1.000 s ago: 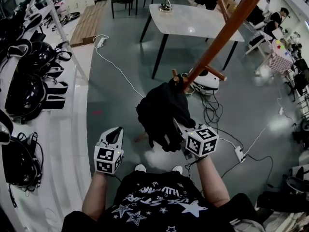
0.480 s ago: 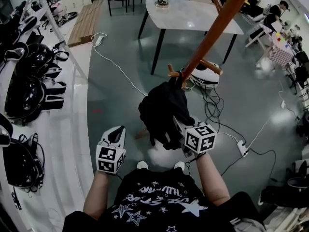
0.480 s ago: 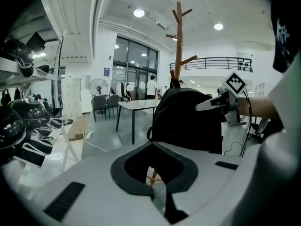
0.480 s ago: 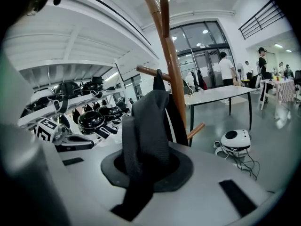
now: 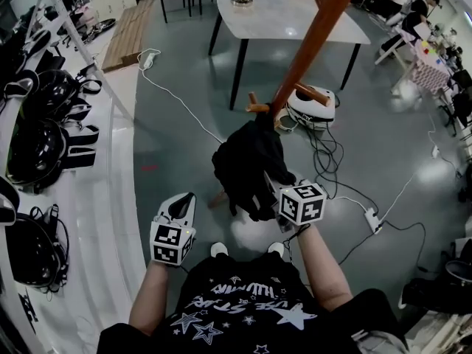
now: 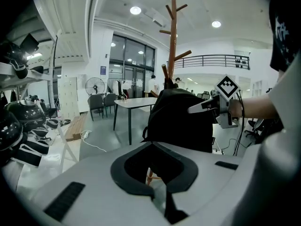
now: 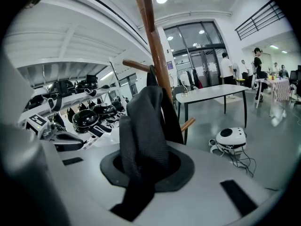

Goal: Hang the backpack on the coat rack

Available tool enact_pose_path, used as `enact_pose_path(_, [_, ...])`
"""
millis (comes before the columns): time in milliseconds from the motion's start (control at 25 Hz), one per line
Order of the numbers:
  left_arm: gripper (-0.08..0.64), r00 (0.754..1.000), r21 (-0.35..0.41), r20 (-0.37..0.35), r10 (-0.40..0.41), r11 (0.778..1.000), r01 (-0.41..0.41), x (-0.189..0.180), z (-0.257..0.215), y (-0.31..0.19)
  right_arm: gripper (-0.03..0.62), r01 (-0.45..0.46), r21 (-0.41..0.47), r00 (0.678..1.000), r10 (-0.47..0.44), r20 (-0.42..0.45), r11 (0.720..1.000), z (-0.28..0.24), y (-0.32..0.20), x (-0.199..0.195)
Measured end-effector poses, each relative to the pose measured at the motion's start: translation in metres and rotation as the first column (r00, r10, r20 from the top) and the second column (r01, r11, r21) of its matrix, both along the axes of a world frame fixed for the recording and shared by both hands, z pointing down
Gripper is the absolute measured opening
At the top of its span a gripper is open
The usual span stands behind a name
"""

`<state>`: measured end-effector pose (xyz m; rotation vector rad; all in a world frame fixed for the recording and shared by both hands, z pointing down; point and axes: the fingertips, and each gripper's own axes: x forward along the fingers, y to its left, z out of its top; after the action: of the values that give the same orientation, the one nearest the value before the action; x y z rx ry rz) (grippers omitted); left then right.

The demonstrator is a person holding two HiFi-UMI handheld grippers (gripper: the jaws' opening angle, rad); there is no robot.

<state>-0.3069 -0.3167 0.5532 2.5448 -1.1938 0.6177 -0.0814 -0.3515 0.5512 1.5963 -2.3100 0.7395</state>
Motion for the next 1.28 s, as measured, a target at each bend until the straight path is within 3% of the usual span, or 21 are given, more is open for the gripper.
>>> enact_pose_path(440, [0.020, 0.996, 0.018, 0.012, -0.087, 0.996, 0.087, 0.015, -0.008, 0.014, 0.117, 0.071, -0.042, 0.997, -0.072, -0.032, 0.997, 0.018, -0.011, 0.019])
enact_pose_path(680, [0.020, 0.984, 0.012, 0.009, -0.177, 0.984, 0.177, 0.023, -0.005, 0.031, 0.133, 0.150, -0.059, 0.987, -0.154, -0.055, 0.987, 0.022, -0.015, 0.015])
enact_pose_path(840, [0.020, 0.976, 0.003, 0.010, -0.216, 0.976, 0.216, 0.046, -0.003, 0.048, 0.187, 0.198, -0.036, 0.979, -0.199, -0.040, 0.980, 0.022, -0.016, 0.023])
enact_pose_path(1280, [0.020, 0.940, 0.046, 0.031, -0.339, 0.940, 0.337, 0.088, -0.012, 0.096, 0.225, 0.337, 0.065, 0.942, -0.336, -0.029, 0.939, -0.001, 0.010, 0.056])
